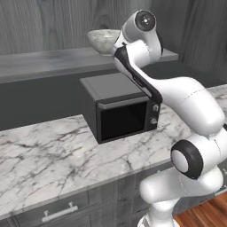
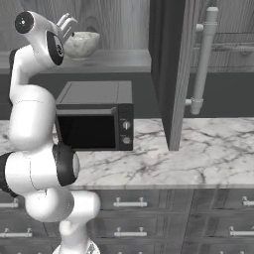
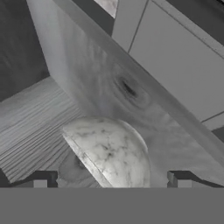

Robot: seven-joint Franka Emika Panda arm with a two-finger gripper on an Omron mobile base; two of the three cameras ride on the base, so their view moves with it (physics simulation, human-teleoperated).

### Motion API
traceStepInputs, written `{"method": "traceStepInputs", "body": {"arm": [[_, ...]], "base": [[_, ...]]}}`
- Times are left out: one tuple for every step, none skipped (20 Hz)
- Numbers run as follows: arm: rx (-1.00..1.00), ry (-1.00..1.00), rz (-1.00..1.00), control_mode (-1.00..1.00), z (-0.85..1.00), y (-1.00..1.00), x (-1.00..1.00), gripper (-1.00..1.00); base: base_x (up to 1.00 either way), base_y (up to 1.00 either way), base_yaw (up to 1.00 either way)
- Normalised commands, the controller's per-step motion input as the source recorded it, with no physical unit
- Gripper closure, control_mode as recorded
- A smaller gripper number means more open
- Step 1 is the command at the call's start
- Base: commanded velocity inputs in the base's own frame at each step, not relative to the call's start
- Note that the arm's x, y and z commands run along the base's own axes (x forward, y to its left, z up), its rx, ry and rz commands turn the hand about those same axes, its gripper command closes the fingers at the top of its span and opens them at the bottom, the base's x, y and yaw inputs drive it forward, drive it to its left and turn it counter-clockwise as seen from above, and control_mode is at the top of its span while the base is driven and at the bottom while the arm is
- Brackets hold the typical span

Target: Move the bowls from the cabinet to the plates on the dining table.

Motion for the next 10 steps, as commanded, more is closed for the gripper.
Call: {"method": "traceStepInputs", "body": {"arm": [[-0.06,0.00,0.05,-1.00,0.00,0.00,0.52,-1.00],[-0.08,0.00,0.06,-1.00,0.00,0.01,0.47,-1.00],[-0.07,0.00,0.06,-1.00,0.00,0.00,0.52,-1.00],[-0.06,0.00,0.07,-1.00,0.00,0.00,0.52,-1.00],[-0.06,0.00,0.07,-1.00,-0.01,0.00,0.52,-1.00],[-0.06,0.00,0.09,-1.00,-0.06,0.00,0.47,-1.00],[-0.05,0.00,0.09,-1.00,-0.09,0.00,0.46,-1.00],[-0.07,0.00,0.09,-1.00,-0.03,0.00,0.48,-1.00],[-0.06,0.00,0.09,-1.00,0.00,0.00,0.51,-1.00],[-0.06,0.00,0.10,-1.00,0.00,0.00,0.51,-1.00]], "base": [[0.00,0.00,0.00],[0.00,0.00,0.00],[0.00,0.00,0.00],[0.00,0.00,0.00],[0.00,0.00,0.00],[0.00,0.00,0.00],[0.00,0.00,0.00],[0.00,0.00,0.00],[0.00,0.00,0.00],[0.00,0.00,0.00]]}}
